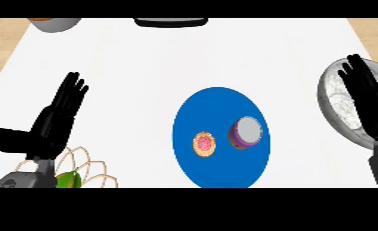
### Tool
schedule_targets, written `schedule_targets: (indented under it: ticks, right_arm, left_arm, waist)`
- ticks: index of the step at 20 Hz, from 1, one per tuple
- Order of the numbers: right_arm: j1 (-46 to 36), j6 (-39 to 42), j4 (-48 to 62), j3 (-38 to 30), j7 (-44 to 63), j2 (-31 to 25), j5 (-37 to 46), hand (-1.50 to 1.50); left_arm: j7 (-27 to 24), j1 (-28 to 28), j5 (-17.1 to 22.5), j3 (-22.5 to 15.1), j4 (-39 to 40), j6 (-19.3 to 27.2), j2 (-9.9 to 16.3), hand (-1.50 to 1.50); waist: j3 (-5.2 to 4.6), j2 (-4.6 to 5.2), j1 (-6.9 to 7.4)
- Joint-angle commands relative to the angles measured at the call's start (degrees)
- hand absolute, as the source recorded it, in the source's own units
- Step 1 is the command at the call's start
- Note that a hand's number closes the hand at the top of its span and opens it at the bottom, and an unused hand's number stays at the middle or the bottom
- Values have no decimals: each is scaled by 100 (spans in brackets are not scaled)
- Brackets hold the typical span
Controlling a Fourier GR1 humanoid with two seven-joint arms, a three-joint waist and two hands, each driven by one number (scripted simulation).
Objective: Pick the can from the plate and place it in the bowl
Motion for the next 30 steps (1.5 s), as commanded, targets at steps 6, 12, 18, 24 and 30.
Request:
schedule_targets:
  ticks: [6,12,18,24,30]
  right_arm:
    - [501,-3404,-1259,-164,263,1221,1202,150]
    - [1256,-5347,-1440,986,811,2211,2950,-150]
    - [1493,-5270,-1110,1940,2764,1597,5076,-150]
    - [1281,-3296,-1004,2029,4694,875,5508,-150]
    - [741,-1310,-1763,2518,6746,1011,4866,-150]
  left_arm:
    - [125,-279,-671,-663,-230,-235,201,0]
    - [544,-424,-708,-1149,-377,-444,22,0]
    - [706,-596,-992,-1408,-438,-148,-296,0]
    - [841,-651,-1033,-1508,-575,-170,-307,0]
    - [944,-731,-990,-1483,-646,-189,-320,0]
  waist:
    - [3,-232,-469]
    - [23,-107,-109]
    - [-11,-59,58]
    - [-43,-44,174]
    - [-22,-77,282]
